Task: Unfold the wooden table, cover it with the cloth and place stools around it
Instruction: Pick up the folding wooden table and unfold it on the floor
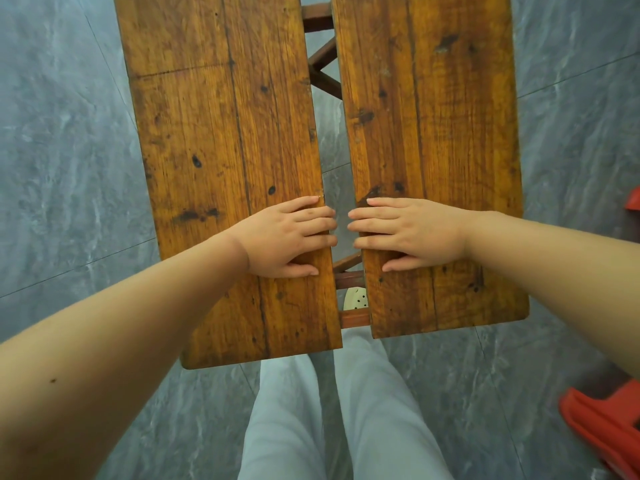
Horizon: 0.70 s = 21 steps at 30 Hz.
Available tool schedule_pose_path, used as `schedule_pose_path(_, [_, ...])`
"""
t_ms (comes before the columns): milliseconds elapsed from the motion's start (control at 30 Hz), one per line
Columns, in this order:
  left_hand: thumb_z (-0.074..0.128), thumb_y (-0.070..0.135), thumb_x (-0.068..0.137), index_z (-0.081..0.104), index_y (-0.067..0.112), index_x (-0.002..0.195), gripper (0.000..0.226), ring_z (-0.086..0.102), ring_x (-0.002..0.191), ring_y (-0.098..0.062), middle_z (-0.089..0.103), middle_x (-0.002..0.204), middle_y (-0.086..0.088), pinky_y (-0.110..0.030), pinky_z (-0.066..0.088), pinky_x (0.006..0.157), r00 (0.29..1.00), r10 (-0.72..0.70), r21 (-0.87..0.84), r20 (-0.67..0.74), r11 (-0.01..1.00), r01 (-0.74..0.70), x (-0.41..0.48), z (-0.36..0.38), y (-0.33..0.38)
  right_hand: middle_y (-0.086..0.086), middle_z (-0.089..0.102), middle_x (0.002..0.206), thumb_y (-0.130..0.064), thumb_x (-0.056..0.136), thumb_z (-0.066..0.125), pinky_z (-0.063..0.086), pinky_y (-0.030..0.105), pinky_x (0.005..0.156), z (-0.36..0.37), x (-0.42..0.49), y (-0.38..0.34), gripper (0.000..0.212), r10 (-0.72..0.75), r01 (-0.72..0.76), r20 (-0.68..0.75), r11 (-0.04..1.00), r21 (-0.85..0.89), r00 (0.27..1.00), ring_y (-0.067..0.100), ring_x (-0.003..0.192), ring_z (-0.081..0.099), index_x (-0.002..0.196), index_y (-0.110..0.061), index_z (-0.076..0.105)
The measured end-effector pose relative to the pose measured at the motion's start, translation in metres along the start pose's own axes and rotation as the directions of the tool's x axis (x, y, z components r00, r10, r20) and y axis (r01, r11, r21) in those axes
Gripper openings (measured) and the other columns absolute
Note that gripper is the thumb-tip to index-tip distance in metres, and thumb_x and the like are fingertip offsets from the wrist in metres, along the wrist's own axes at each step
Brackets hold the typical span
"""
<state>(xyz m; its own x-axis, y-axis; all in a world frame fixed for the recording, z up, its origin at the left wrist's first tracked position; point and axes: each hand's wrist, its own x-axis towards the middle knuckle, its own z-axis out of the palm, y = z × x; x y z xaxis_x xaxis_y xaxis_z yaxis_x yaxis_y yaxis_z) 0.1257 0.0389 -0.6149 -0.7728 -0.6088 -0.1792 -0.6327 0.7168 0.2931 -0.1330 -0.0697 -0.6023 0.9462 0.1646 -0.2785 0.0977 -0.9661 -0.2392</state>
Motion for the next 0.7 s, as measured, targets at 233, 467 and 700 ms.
schedule_pose_path(233, [0.028, 0.057, 0.095, 0.046, 0.018, 0.135, 0.059, 0.033, 0.137, -0.028, 0.048, 0.139, -0.010, -0.043, 0.008, 0.117, 1.000, 0.014, 0.037, 0.013, 0.999, -0.014, 0.000, 0.005, -0.002, 0.011, 0.044, 0.148, -0.051, 0.096, 0.028, 0.009, 0.048, 0.117, 0.003, 0.002, -0.005, 0.057, 0.055, -0.055, 0.036, 0.998, -0.005, 0.998, 0.028, 0.143, 0.028, 0.137, -0.017, 0.049])
schedule_pose_path(467, [0.026, 0.065, 0.092, -0.006, 0.022, 0.151, 0.080, -0.009, 0.145, -0.022, -0.006, 0.159, -0.004, -0.043, -0.001, 0.118, 0.953, -0.277, 0.087, 0.125, 0.960, 0.268, -0.042, 0.038, 0.007, 0.010, 0.001, 0.161, -0.046, 0.095, 0.044, 0.007, 0.042, 0.120, 0.026, -0.010, -0.020, 0.073, 0.201, -0.212, 0.144, 0.975, 0.066, 0.969, 0.024, 0.148, -0.003, 0.154, -0.023, 0.008])
schedule_pose_path(700, [0.020, 0.065, 0.090, -0.019, 0.025, 0.148, 0.080, -0.020, 0.143, -0.021, -0.021, 0.156, 0.000, -0.044, -0.008, 0.116, 0.920, -0.345, 0.083, 0.186, 0.939, 0.335, -0.047, 0.046, 0.012, 0.005, -0.010, 0.161, -0.043, 0.093, 0.052, 0.003, 0.040, 0.119, 0.036, -0.012, -0.029, 0.082, 0.283, -0.307, 0.204, 0.947, 0.097, 0.937, 0.022, 0.148, -0.010, 0.154, -0.027, -0.001])
